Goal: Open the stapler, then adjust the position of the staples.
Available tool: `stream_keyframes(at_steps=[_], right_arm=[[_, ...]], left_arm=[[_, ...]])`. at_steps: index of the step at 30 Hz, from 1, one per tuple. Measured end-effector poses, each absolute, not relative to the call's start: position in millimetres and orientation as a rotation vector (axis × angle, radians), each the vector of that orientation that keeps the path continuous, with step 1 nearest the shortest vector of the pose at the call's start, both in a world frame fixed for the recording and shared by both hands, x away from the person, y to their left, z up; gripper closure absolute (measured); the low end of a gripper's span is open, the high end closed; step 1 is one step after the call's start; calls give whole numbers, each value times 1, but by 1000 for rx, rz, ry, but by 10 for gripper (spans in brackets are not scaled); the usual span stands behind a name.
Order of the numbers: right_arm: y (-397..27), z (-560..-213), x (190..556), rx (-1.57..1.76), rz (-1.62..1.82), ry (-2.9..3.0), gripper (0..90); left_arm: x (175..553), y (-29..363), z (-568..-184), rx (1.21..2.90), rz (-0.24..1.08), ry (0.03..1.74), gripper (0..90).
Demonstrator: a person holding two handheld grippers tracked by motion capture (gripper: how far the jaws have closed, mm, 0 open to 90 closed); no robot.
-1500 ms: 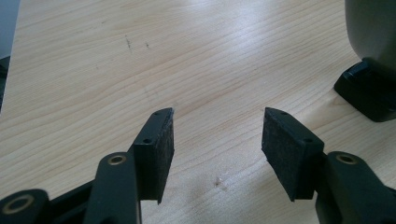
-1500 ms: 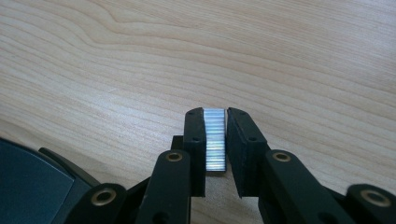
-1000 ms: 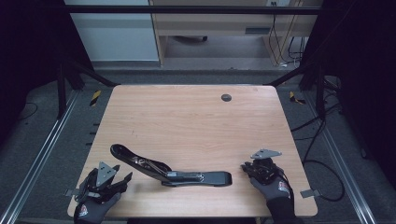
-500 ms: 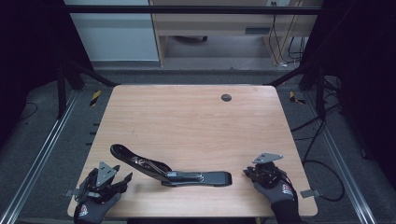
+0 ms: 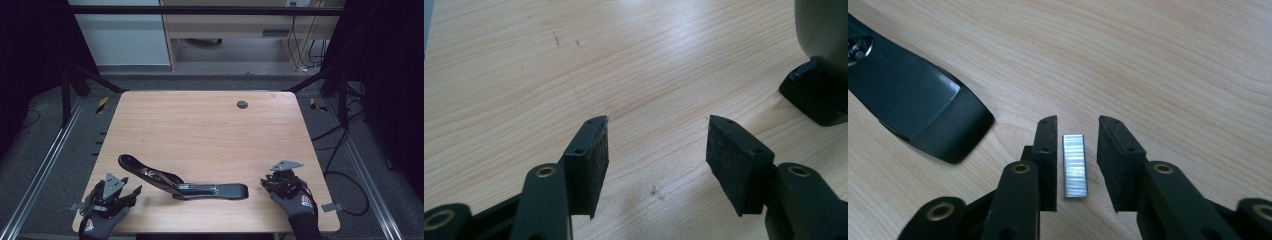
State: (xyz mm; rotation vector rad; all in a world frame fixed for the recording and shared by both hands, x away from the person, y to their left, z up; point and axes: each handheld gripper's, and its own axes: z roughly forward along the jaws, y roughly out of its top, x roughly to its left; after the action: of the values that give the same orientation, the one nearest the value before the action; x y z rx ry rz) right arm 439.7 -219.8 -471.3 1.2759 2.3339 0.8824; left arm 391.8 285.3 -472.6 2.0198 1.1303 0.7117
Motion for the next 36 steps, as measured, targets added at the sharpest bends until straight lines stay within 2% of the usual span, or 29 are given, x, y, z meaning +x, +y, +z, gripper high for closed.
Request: stream_keyframes(at_steps=[13, 36], right_arm=[[-221, -461, 447, 1348, 829, 2354, 685], [-213, -475, 450, 1307, 748, 2422, 710]], left_arm=[[394, 285, -474, 2034, 703, 1134, 411], [393, 283, -474, 2040, 704, 1136, 403]])
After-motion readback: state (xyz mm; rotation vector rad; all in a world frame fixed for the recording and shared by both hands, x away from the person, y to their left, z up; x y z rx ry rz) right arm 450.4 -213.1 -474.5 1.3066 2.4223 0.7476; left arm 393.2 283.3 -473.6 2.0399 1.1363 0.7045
